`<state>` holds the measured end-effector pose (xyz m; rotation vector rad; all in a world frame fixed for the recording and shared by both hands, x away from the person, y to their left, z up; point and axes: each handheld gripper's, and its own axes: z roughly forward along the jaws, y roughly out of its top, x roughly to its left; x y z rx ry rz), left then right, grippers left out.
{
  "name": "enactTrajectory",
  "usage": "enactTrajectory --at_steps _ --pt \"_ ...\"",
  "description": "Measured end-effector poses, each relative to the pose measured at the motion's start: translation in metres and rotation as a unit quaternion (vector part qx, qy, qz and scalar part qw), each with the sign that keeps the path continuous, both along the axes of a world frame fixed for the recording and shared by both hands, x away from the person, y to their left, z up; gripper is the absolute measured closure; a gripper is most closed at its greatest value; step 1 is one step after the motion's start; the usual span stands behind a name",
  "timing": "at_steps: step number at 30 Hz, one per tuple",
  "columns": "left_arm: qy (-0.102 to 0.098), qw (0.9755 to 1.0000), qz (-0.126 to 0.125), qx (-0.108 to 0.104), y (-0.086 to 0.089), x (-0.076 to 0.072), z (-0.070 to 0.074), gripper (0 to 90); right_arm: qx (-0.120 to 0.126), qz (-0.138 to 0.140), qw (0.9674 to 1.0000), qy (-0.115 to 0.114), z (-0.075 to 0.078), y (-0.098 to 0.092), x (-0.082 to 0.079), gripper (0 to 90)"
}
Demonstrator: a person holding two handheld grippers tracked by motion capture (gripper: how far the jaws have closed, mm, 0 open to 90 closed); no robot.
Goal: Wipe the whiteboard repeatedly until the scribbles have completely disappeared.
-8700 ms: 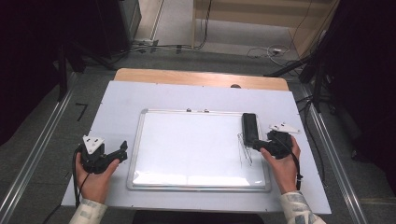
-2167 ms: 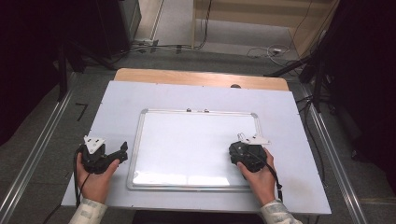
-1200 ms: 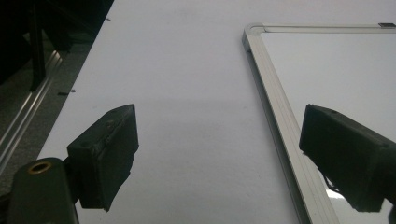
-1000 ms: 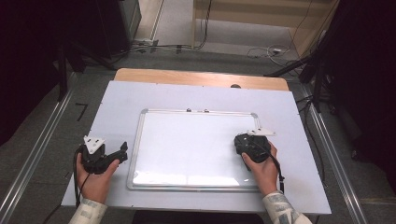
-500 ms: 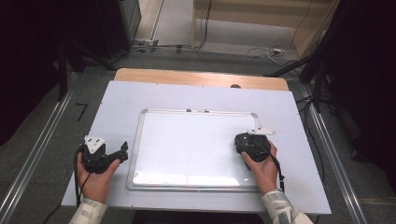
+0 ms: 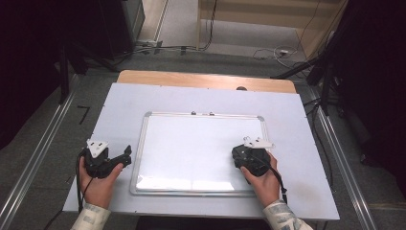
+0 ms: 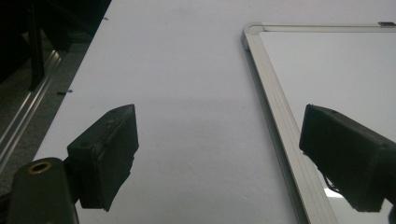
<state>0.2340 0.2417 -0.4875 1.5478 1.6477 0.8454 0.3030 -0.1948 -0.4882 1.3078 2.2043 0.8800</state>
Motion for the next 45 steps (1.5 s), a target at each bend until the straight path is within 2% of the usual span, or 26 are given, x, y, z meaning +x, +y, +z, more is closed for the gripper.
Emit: enactTrajectory --at_steps 13,16,18,28,30,32,42,45 --pt "0.000 1.0000 0.002 0.000 0.001 0.000 -0.001 12.5 0.006 -0.062 0.9980 -0.004 0.001 -0.026 0.040 39.0" --pt "0.001 1.0000 0.001 -0.001 0.000 0.000 -0.001 12.4 -0.003 -0.066 0.9978 -0.007 0.001 -0.024 0.038 39.0" --pt "0.002 1.0000 0.001 0.001 0.000 0.001 -0.001 12.4 0.003 -0.061 0.9981 -0.002 0.001 -0.021 0.034 39.0" --pt "0.000 1.0000 0.001 0.000 -0.001 0.001 -0.001 12.5 -0.005 0.001 1.0000 -0.006 0.000 0.012 0.007 38.9" --pt "0.000 1.0000 0.001 -0.001 -0.001 0.001 -0.001 12.5 0.004 0.000 1.0000 0.000 0.000 0.010 0.010 38.9" --pt "0.000 1.0000 0.001 -0.001 -0.001 0.001 -0.001 12.4 0.002 -0.003 1.0000 -0.002 0.000 0.009 0.012 38.9" --pt "0.001 1.0000 0.001 -0.001 0.001 0.000 -0.001 12.5 0.002 -0.047 0.9989 -0.006 0.001 -0.019 0.036 39.0" --pt "0.001 1.0000 0.001 0.000 0.000 0.001 -0.001 12.5 0.002 -0.053 0.9986 -0.005 0.001 -0.020 0.037 39.0"
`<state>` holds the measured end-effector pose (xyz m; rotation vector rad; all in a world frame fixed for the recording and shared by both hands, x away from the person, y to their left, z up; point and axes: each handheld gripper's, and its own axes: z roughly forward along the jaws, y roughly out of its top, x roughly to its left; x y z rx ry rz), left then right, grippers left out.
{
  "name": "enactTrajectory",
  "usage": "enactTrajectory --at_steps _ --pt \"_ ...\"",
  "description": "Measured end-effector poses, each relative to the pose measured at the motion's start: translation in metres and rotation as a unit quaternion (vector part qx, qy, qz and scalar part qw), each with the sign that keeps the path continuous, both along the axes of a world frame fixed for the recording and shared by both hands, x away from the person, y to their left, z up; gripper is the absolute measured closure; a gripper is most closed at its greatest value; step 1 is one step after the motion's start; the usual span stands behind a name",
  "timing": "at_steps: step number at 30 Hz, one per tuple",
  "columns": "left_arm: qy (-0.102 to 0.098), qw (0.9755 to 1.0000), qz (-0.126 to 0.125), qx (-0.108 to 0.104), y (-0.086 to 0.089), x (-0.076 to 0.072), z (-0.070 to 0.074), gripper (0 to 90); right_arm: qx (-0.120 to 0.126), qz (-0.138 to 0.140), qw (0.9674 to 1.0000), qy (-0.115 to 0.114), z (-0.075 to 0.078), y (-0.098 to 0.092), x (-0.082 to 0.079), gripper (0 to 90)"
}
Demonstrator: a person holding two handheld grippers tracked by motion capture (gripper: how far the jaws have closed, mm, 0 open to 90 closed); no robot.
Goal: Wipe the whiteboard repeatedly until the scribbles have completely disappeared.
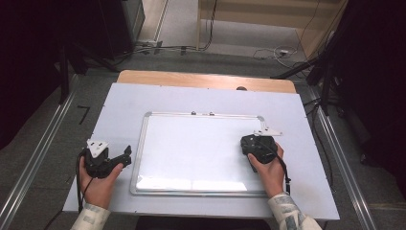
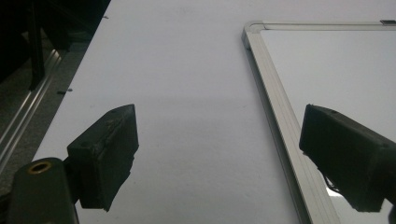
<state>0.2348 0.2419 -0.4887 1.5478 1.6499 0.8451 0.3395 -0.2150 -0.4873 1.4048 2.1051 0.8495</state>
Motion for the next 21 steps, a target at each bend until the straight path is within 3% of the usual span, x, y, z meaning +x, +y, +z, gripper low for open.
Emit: enactTrajectory --at_steps 11,21 --pt "0.000 1.0000 0.000 0.000 -0.001 0.000 0.000 12.5 -0.010 0.045 0.9989 -0.008 -0.002 0.034 -0.023 39.0" --pt "0.001 1.0000 0.001 -0.001 0.001 -0.001 0.000 12.5 -0.020 0.008 0.9996 -0.018 -0.001 0.015 -0.007 39.1"
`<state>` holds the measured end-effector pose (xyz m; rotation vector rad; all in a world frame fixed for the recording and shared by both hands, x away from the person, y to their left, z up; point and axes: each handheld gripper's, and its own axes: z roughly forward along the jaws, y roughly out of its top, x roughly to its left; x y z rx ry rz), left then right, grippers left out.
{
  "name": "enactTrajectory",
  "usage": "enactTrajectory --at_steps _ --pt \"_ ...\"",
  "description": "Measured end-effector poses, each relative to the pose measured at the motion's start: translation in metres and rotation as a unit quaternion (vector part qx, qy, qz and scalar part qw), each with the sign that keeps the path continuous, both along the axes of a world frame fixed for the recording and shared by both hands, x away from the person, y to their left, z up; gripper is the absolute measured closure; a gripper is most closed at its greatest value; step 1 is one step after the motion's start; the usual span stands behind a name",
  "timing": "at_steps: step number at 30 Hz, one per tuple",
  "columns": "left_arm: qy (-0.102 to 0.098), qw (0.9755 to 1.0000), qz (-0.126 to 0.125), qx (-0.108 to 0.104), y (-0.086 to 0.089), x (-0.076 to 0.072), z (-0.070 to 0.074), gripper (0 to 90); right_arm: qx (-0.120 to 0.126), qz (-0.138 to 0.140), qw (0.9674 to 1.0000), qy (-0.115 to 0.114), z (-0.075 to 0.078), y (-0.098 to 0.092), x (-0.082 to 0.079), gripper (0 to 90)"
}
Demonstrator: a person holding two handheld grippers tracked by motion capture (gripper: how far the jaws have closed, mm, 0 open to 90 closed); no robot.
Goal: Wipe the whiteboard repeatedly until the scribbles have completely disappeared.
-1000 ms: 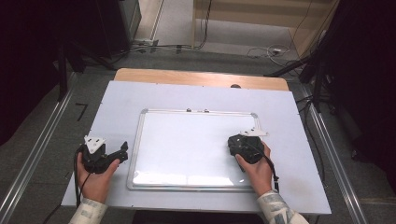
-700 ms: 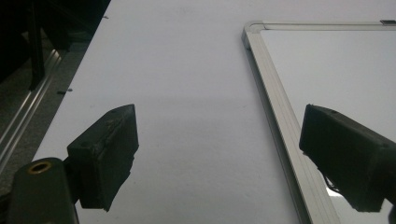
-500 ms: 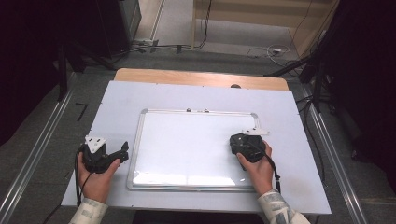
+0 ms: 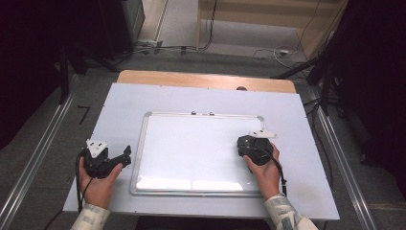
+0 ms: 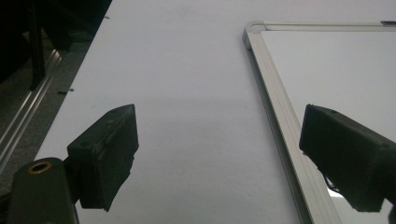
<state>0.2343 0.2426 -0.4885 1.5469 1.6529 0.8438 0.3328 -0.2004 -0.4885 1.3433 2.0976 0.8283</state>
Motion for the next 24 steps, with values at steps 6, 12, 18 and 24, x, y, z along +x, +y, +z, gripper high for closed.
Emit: enactTrajectory --at_steps 6,12,18,24 --pt "0.001 1.0000 -0.002 0.002 -0.003 0.002 0.000 12.5 0.014 0.031 0.9993 0.014 0.000 0.014 -0.012 39.0" --pt "-0.001 1.0000 -0.001 0.000 -0.001 0.000 0.000 12.4 0.018 0.008 0.9997 0.016 0.000 0.003 -0.002 39.0" --pt "0.001 1.0000 0.002 0.001 0.000 0.000 -0.001 12.4 0.024 -0.047 0.9984 0.019 0.001 -0.021 0.022 39.0" --pt "0.003 1.0000 0.001 0.003 -0.002 0.001 -0.001 12.4 0.025 -0.074 0.9967 0.024 0.003 -0.028 0.043 38.9"
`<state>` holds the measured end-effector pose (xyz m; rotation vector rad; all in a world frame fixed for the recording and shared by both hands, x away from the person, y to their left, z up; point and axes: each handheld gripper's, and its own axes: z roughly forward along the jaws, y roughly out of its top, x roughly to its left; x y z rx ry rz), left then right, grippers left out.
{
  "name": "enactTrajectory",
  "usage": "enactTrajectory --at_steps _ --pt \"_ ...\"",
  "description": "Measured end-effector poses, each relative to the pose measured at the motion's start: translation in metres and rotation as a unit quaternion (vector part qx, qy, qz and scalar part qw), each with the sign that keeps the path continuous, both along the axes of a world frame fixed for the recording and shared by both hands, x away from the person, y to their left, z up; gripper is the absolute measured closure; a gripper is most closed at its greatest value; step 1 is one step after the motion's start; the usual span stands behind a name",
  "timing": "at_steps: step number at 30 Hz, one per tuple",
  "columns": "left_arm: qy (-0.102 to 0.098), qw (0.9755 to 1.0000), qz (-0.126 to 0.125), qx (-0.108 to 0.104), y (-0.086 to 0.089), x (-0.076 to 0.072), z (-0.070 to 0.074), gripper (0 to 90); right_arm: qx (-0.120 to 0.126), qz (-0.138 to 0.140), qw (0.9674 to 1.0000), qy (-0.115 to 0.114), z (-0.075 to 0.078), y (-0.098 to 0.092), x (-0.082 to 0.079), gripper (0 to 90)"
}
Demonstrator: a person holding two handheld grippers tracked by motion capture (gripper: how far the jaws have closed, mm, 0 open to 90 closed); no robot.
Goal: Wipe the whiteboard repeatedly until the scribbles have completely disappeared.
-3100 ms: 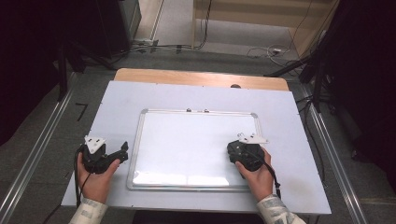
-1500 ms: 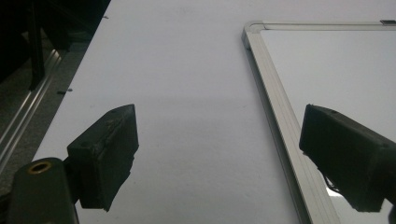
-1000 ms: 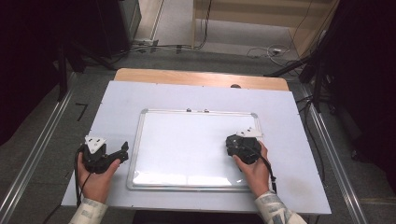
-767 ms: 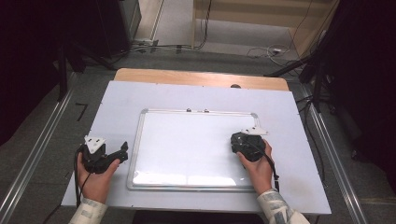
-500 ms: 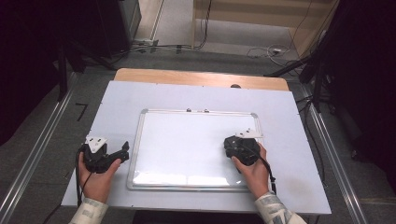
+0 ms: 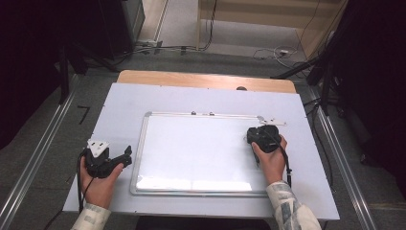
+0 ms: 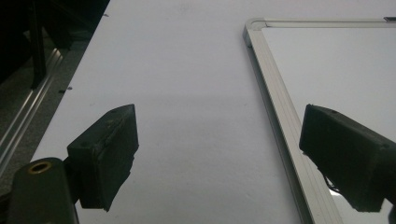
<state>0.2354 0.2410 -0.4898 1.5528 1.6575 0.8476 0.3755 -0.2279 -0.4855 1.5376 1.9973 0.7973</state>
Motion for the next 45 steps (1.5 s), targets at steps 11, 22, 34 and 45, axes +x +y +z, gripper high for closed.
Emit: enactTrajectory --at_steps 11,22,34,45 --pt "0.001 1.0000 -0.004 0.002 -0.003 0.003 0.000 12.5 -0.007 0.049 0.9988 0.003 0.000 0.031 -0.007 38.9" --pt "0.000 1.0000 0.001 -0.002 0.001 0.001 0.000 12.5 -0.013 0.006 0.9998 0.012 0.002 0.004 0.004 38.9" --pt "0.000 1.0000 0.001 0.001 -0.001 0.002 0.000 12.4 -0.008 0.060 0.9981 0.008 -0.001 0.023 -0.029 38.8" --pt "0.001 1.0000 0.000 0.002 -0.002 0.002 0.000 12.4 -0.008 0.070 0.9975 0.005 -0.002 0.018 -0.048 38.9"
